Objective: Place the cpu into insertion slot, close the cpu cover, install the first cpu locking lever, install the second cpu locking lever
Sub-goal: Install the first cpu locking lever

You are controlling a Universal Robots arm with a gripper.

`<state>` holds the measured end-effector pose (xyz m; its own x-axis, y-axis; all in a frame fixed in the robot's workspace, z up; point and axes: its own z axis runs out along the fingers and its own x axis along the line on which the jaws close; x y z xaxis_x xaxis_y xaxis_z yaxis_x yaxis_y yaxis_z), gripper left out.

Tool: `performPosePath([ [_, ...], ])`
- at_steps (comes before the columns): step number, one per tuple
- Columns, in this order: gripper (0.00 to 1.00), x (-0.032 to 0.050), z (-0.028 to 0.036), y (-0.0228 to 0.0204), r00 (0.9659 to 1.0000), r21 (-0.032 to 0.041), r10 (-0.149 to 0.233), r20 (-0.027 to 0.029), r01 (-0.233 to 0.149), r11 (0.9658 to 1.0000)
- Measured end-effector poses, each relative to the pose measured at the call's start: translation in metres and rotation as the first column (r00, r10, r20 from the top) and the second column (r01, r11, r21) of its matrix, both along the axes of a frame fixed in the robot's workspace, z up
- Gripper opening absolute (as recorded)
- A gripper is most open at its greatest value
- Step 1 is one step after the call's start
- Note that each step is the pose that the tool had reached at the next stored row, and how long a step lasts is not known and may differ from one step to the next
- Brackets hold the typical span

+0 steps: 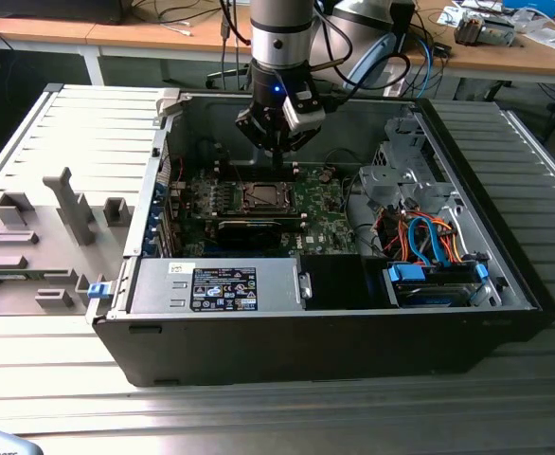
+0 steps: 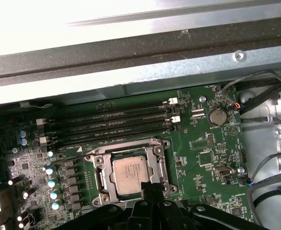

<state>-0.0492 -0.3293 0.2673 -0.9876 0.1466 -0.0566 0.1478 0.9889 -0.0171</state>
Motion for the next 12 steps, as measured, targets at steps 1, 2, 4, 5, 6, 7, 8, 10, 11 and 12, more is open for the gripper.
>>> performPosePath([
  [1, 0.11, 0.0, 0.0, 0.0, 1.0, 0.0, 0.001, 0.0, -0.001, 1.0],
  [2, 0.11, 0.0, 0.0, 0.0, 1.0, 0.0, 0.002, 0.0, -0.002, 1.0],
  [4, 0.11, 0.0, 0.0, 0.0, 1.0, 0.0, 0.004, 0.0001, -0.004, 1.0],
  [5, 0.11, 0.0001, 0.0, 0.0, 1.0, 0.0, 0.009, 0.0001, -0.009, 1.0],
  [6, 0.11, 0.0001, 0.0, 0.0, 0.9999, -0.0001, 0.012, 0.0001, -0.012, 0.9999],
  [7, 0.11, 0.0001, -0.0001, 0.0, 0.9999, -0.0001, 0.015, 0.0001, -0.015, 0.9999],
  [8, 0.11, 0.0, -0.0001, 0.0, 0.9998, 0.0, 0.022, 0.0001, -0.022, 0.9998],
  [10, 0.11, 0.0, -0.0001, 0.0, 0.9995, 0.0, 0.03, 0.0001, -0.03, 0.9995],
  [11, 0.11, 0.0, -0.0001, 0.0, 0.9993, 0.0, 0.037, 0.0, -0.037, 0.9993],
  [12, 0.11, 0.0, -0.0001, 0.0, 0.9992, 0.0, 0.041, 0.0001, -0.041, 0.9992],
])
